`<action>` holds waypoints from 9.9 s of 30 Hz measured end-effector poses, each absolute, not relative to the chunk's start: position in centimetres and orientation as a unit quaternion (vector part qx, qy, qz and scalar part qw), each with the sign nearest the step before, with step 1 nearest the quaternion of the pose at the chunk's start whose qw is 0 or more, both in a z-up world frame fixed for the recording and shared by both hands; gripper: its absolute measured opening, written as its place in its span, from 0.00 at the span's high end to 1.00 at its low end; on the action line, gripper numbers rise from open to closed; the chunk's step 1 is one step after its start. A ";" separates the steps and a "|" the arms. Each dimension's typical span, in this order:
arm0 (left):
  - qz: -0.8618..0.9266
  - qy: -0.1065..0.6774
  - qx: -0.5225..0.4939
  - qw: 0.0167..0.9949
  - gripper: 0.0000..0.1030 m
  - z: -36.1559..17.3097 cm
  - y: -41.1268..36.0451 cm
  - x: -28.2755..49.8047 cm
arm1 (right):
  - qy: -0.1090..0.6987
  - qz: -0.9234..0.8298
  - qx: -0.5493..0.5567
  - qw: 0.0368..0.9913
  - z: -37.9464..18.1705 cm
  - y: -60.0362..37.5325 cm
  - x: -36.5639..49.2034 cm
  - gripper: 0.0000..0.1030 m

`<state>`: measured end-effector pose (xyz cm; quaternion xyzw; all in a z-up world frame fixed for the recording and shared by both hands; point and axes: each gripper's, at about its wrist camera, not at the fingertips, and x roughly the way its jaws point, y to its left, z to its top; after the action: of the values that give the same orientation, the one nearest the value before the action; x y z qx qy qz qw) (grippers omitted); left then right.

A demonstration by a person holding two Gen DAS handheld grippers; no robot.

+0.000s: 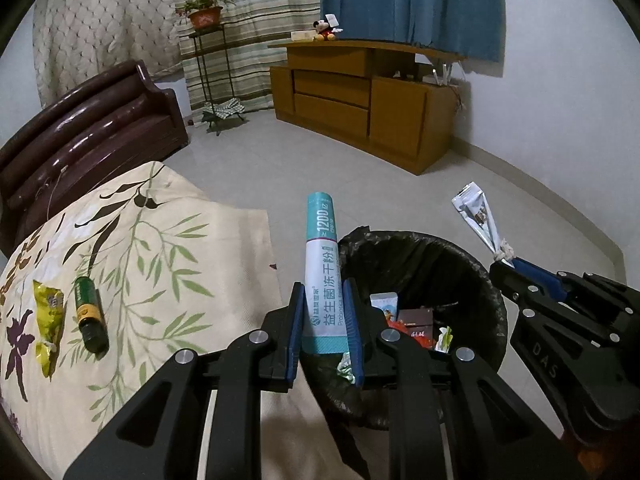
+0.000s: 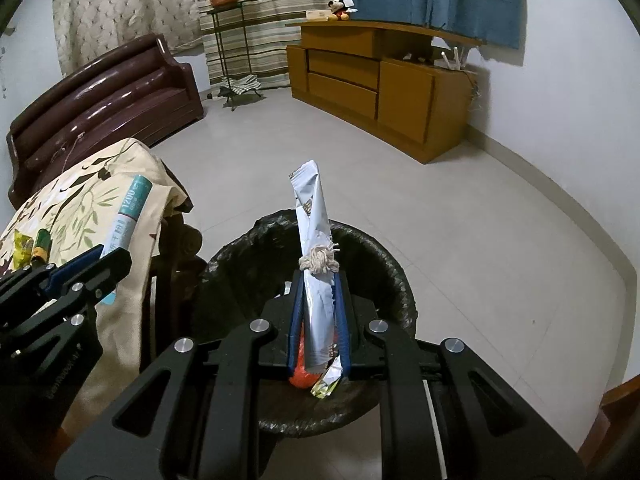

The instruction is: Collect trash

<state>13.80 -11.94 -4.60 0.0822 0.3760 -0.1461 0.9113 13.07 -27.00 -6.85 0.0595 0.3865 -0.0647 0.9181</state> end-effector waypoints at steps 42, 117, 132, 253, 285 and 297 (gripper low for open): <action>-0.113 0.360 0.095 0.921 0.27 -3.6 -12.2 13.8 | 0.378 -0.106 0.077 0.917 -7.3 -28.6 12.9 0.23; 0.047 0.411 -0.023 0.910 0.76 -4.1 16.9 12.4 | 0.410 0.153 -0.049 0.898 -4.7 1.3 18.9 0.49; 0.060 0.405 -0.034 0.912 0.76 -3.9 18.8 10.5 | 0.427 0.144 -0.074 0.890 -5.8 3.3 19.8 0.77; -0.113 0.386 0.081 0.912 0.32 -4.8 -12.9 14.9 | 0.383 -0.081 0.081 0.917 -7.8 -29.0 14.2 0.45; -0.088 0.349 0.065 0.931 0.23 -1.8 -8.2 9.3 | 0.366 -0.103 0.063 0.923 -6.0 -26.4 8.4 0.20; -0.058 0.331 0.050 0.941 0.21 -0.2 -4.0 5.4 | 0.343 -0.078 0.042 0.935 -3.4 -22.5 5.7 0.16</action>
<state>5.38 -3.97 -0.17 0.0501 0.3306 -0.0581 0.9406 5.71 -22.45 -3.41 0.0420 0.3430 -0.0777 0.9352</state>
